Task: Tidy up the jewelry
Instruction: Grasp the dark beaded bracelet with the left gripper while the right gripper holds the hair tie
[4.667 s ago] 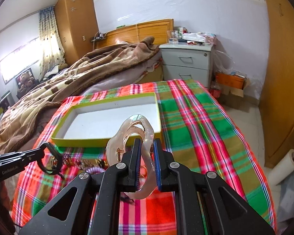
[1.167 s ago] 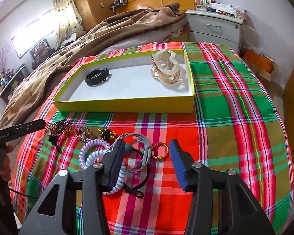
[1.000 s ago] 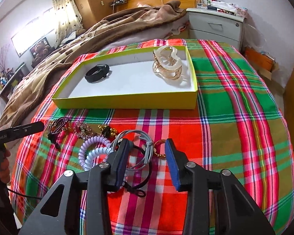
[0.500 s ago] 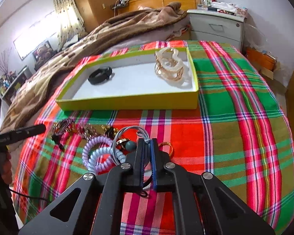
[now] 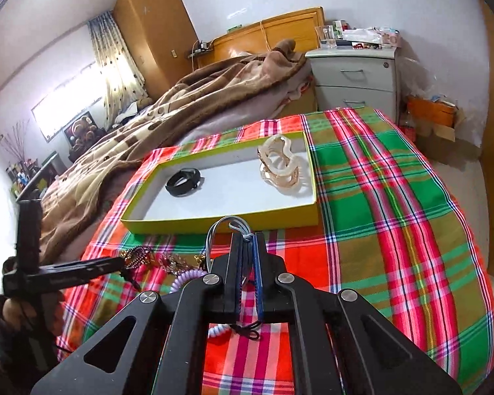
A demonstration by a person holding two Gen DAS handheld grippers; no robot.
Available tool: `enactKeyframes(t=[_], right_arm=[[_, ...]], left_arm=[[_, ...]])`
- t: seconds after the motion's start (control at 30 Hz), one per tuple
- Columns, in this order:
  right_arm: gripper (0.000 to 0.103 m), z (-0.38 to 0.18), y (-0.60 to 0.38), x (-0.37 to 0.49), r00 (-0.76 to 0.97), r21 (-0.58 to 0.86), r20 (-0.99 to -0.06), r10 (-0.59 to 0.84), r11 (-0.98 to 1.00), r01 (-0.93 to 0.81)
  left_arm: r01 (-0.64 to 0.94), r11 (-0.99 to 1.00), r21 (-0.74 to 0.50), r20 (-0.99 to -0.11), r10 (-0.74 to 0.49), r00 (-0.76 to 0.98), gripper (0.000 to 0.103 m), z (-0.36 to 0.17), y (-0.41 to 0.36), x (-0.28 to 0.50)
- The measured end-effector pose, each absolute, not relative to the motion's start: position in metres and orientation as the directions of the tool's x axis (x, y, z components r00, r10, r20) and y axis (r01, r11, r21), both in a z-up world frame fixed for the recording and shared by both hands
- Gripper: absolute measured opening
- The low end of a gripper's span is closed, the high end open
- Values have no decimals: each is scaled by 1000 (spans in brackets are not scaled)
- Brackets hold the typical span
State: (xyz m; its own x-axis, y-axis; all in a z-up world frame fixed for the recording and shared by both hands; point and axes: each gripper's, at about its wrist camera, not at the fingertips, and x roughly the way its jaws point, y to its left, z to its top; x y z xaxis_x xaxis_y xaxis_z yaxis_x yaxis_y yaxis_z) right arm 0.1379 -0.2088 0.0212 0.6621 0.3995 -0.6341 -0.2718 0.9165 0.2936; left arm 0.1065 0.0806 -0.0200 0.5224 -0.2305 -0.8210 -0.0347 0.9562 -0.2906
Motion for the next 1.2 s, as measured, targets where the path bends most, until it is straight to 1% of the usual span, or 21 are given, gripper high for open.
enactKeyframes(t=[0.3, 0.33, 0.43, 0.47, 0.6, 0.73, 0.77, 0.8, 0.83, 0.9, 1.0, 1.07, 1.2], right_arm=[[6, 19, -209, 138, 666, 301, -626, 405, 914, -273], [6, 19, -210, 138, 668, 304, -624, 406, 913, -272], [6, 20, -210, 138, 669, 307, -621, 408, 912, -272], [6, 20, -210, 138, 669, 309, -620, 410, 911, -272], [6, 20, -211, 138, 673, 311, -616, 410, 911, -270], [6, 19, -211, 138, 672, 315, -615, 412, 910, -270], [6, 18, -211, 138, 672, 316, -615, 413, 910, -270], [6, 18, -211, 138, 671, 318, -615, 414, 909, -269], [6, 18, -211, 138, 671, 318, -615, 414, 909, -269], [6, 16, -210, 139, 667, 321, -619, 415, 909, -268], [6, 16, -208, 139, 664, 323, -620, 418, 907, -270], [6, 16, -208, 139, 664, 322, -620, 418, 907, -271], [6, 17, -207, 138, 666, 320, -619, 415, 908, -269]], left_arm=[[-57, 974, -221, -838, -160, 522, 54, -21, 74, 115], [-63, 980, -189, -844, -129, 521, 54, -21, 73, 116], [-58, 998, 15, -856, 42, 514, 55, -25, 58, 122], [-49, 998, 43, -848, 63, 526, 55, -25, 55, 122], [-33, 994, 104, -836, 105, 538, 55, -25, 49, 123], [-18, 992, 121, -832, 112, 543, 54, -24, 49, 131], [-15, 993, 120, -835, 109, 539, 53, -24, 48, 132], [-4, 994, 111, -834, 96, 543, 45, -24, 46, 131], [12, 996, 92, -835, 70, 546, 34, -24, 45, 132], [41, 997, 65, -839, 33, 543, 23, -23, 42, 132], [60, 997, 49, -838, 8, 545, 13, -23, 39, 132], [61, 997, 36, -837, -3, 548, 12, -23, 39, 130], [32, 997, -68, -834, -74, 547, 11, -21, 50, 130]])
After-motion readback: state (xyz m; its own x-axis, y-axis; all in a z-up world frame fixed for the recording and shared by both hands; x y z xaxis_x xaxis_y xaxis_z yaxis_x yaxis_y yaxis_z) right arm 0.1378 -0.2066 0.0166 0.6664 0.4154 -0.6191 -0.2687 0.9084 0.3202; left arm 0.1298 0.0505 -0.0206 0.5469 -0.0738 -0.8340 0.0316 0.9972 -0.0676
